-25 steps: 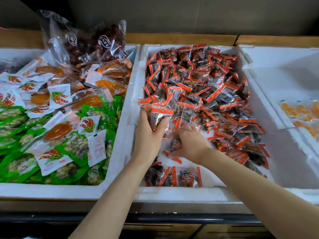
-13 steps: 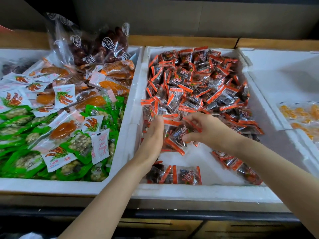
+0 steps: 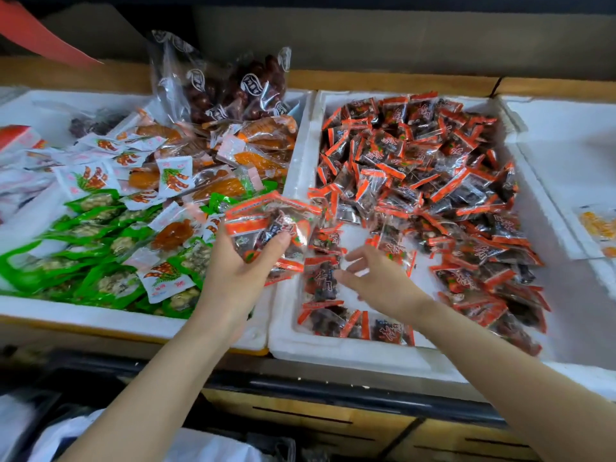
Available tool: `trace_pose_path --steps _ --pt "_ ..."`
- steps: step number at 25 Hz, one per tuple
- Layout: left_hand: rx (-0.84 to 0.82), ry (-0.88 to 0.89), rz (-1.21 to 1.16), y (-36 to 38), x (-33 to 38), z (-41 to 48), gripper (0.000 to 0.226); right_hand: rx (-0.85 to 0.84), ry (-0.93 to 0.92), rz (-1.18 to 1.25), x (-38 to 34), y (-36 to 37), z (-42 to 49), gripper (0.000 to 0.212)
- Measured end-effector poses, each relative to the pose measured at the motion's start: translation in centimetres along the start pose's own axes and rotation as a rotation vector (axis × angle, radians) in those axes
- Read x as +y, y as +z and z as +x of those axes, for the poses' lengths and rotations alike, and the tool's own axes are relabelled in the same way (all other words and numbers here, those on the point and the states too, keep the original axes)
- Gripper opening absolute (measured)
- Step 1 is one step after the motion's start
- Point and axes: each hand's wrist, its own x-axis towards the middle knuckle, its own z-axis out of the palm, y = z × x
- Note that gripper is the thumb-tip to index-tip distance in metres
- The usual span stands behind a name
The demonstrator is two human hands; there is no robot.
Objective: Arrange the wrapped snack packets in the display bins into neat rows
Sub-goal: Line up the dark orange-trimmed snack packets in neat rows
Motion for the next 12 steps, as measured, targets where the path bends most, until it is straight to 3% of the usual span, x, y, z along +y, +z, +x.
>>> trace_pose_path --steps 4,7,9,12 --pt "0.069 0.061 -0.027 -0.2 -0.2 -0.6 0.043 0.009 0.079 -0.220 -0.5 2.2 2.0 0.070" --pt "0.088 0.101 0.004 0.7 -0.2 -0.6 0.039 0.029 0.090 -0.240 -0.6 2.4 2.9 0.041" --pt "0.106 0.108 0.000 1.4 -0.4 -0.6 0.041 0.019 0.023 -0.239 -1.0 2.2 2.7 0.036" --pt "0.125 0.138 0.014 2.1 -0.8 -0.5 0.041 0.089 0.035 0.014 -1.0 -0.5 2.4 0.023"
